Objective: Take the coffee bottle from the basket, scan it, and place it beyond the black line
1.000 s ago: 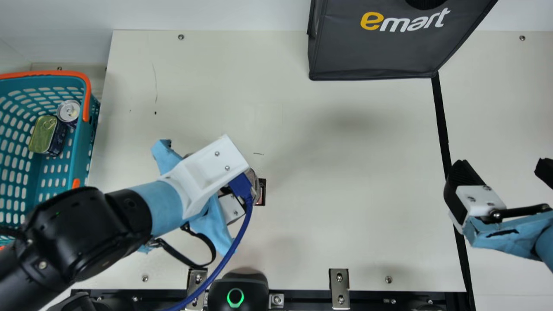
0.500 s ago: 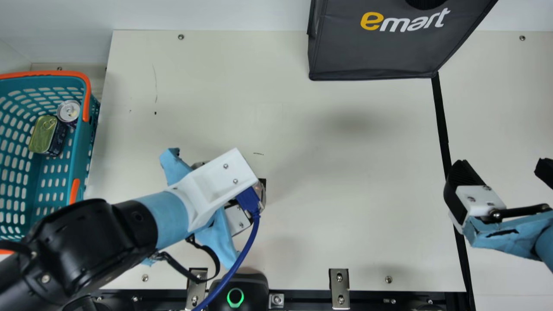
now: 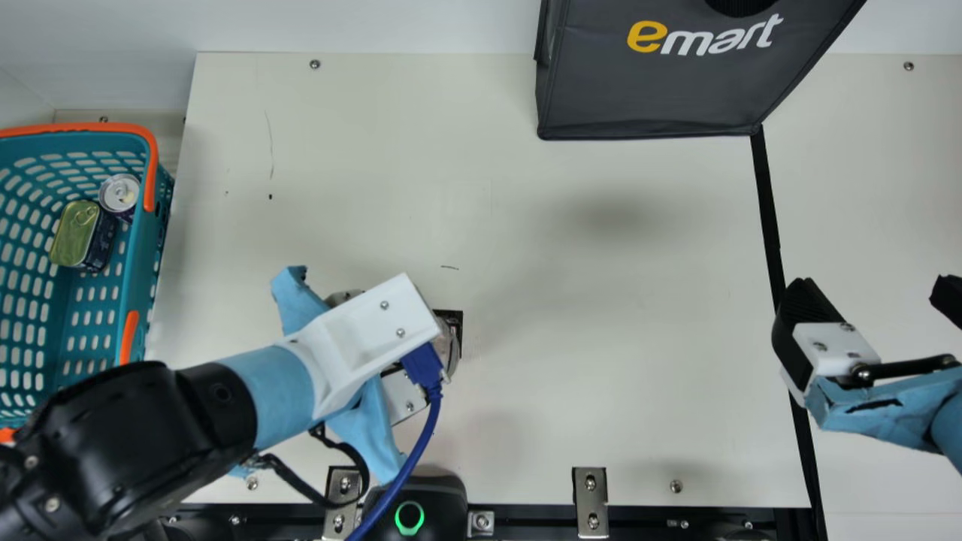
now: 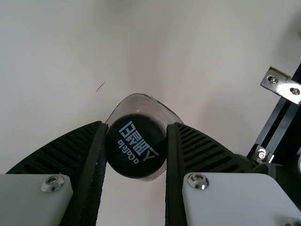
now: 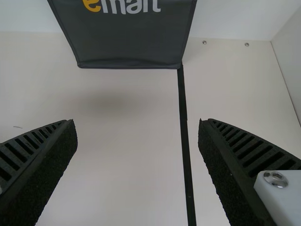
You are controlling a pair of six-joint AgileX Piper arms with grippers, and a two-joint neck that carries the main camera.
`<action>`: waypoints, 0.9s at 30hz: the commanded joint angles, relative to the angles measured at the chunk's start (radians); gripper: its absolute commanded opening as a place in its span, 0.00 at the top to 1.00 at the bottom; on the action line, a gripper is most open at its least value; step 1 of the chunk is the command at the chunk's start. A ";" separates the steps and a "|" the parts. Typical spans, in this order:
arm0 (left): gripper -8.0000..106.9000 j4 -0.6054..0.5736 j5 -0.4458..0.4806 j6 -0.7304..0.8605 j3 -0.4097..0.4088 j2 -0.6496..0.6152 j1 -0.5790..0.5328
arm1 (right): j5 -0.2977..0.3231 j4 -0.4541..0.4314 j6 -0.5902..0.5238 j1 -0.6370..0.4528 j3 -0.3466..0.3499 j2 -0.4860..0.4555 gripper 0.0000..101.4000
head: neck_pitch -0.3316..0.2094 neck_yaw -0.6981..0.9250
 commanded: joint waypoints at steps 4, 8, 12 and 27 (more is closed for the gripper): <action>0.84 -0.008 0.004 0.026 0.005 -0.011 0.017 | 0.000 0.000 0.000 0.000 0.000 0.000 0.10 | -0.026 0.000; 0.84 -0.021 0.011 0.049 0.002 -0.020 0.029 | 0.000 0.000 0.000 0.000 0.000 0.000 0.10 | -0.026 0.000; 0.84 -0.043 0.016 0.076 -0.005 -0.024 0.038 | 0.000 0.000 0.000 0.000 0.000 0.000 0.10 | -0.026 0.000; 0.84 -0.116 0.007 0.191 0.014 -0.018 0.044 | 0.000 0.000 0.000 0.000 0.000 0.000 0.10 | -0.026 0.000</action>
